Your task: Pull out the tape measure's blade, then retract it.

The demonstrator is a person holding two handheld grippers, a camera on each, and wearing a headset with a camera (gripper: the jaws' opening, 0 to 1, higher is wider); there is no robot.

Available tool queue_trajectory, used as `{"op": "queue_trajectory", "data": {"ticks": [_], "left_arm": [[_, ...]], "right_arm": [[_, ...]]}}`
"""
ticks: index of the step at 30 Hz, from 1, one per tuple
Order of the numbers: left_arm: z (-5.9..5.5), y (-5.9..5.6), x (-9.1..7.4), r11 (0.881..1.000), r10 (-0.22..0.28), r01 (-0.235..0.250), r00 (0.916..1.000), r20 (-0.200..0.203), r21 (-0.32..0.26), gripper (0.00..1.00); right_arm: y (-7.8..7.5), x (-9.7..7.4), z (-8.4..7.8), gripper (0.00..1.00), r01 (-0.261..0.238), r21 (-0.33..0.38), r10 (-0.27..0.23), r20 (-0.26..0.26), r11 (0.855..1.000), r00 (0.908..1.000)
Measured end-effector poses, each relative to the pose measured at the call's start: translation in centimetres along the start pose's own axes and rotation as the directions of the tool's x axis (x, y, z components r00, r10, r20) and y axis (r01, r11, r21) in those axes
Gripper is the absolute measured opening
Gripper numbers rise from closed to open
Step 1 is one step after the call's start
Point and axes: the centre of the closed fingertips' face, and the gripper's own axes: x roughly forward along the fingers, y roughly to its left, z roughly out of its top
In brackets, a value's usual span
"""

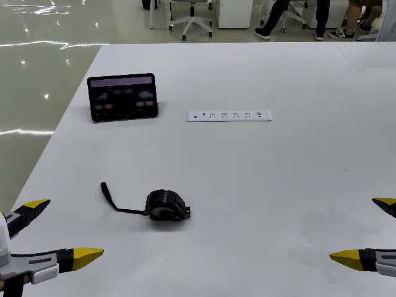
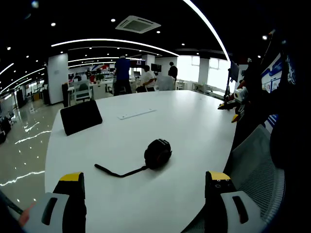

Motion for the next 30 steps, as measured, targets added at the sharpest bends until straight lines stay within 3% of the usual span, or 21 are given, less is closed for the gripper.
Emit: {"op": "queue_trajectory", "data": {"ticks": [22, 30], "left_arm": [[-0.46, -0.04, 0.29, 1.000, -0.017, 0.017, 0.9998, -0.006, -0.010, 1.00], [-0.10, -0.44, 0.44, 0.999, -0.046, 0.046, 0.9989, 0.010, 0.001, 1.00]], "right_arm": [[0.17, -0.16, 0.04, 1.00, 0.004, -0.018, -0.004, 0.000, 1.000, 1.0000], [0.08, -0.17, 0.53, 1.00, 0.011, -0.033, -0.010, 0.016, 0.999, 0.9998]]}}
